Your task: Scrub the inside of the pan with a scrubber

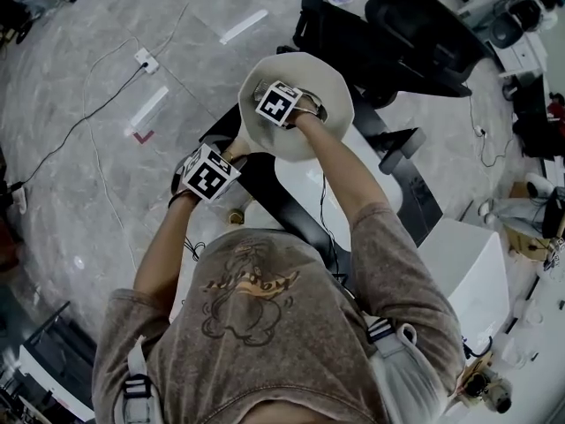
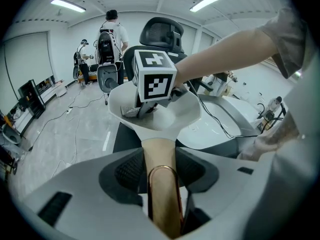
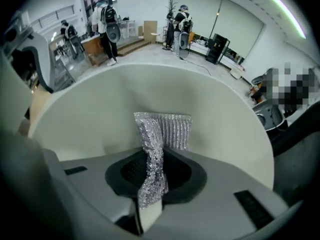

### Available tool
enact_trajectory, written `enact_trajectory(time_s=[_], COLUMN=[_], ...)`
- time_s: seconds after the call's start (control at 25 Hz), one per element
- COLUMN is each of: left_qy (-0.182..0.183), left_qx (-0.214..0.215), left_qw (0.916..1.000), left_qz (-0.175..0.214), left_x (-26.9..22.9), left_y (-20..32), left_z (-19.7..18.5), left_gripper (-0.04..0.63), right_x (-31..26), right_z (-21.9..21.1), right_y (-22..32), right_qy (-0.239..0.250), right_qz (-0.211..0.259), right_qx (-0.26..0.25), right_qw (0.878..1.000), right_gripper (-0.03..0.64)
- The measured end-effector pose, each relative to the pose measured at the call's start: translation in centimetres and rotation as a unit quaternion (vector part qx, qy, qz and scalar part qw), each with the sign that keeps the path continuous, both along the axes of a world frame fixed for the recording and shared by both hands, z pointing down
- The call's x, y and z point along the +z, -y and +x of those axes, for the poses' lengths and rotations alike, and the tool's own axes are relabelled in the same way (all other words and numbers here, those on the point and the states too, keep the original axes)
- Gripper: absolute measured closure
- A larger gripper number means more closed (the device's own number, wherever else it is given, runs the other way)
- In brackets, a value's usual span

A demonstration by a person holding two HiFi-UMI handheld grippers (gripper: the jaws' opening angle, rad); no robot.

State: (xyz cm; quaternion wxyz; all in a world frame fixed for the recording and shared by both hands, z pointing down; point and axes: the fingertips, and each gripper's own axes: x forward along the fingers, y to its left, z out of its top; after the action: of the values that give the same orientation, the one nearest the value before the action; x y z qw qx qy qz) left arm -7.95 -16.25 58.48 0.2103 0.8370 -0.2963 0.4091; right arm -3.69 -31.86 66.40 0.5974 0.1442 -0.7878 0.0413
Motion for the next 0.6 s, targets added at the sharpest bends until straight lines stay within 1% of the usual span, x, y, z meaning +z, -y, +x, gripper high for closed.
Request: enact_trajectory(time_s=[0.08, 0.12, 0.28, 0.4, 0.44, 0.52, 0.6], left_qy=[0.0, 0.0, -0.004, -0.004, -0.004, -0.004, -0.004], left_qx=[-0.003, -0.004, -0.006, -0.007, -0.007, -0.005, -0.006], left_qw=[1.0, 1.0, 1.0, 1.0, 1.0, 1.0, 1.0], left_qz=[0.0, 0.0, 0.0, -0.003, -0.004, -0.005, -0.006], left_x=[0.0, 0.0, 0.0, 0.0, 0.0, 0.0, 0.1], left_y=[-0.1, -0.1, 0.0, 0.0, 0.0, 0.0, 0.0], left_z=[0.0, 0.0, -0.1, 0.0, -0.1, -0.2, -0.3], left_gripper=[0.388, 0.388, 0.387, 0.388, 0.388, 0.388, 0.388], right_x=[0.4, 0.5, 0.6, 0.2, 0.1, 0.2, 0.4], right_z=[1.4, 2.2, 5.7, 9.8, 11.0, 12.3, 12.7], right_y=[1.4, 2.0, 3.4, 3.4, 3.1, 2.0, 0.4], right_qy=[-0.026, -0.034, -0.059, -0.113, -0.124, -0.128, -0.124], right_qz=[0.024, 0.029, 0.018, -0.006, -0.018, -0.049, -0.082], right_qx=[-0.011, -0.008, 0.023, 0.058, 0.069, 0.088, 0.091], right_qw=[0.999, 0.999, 0.998, 0.992, 0.99, 0.987, 0.985], right_gripper=[0.537, 0.537, 0.537, 0.537, 0.537, 0.537, 0.537])
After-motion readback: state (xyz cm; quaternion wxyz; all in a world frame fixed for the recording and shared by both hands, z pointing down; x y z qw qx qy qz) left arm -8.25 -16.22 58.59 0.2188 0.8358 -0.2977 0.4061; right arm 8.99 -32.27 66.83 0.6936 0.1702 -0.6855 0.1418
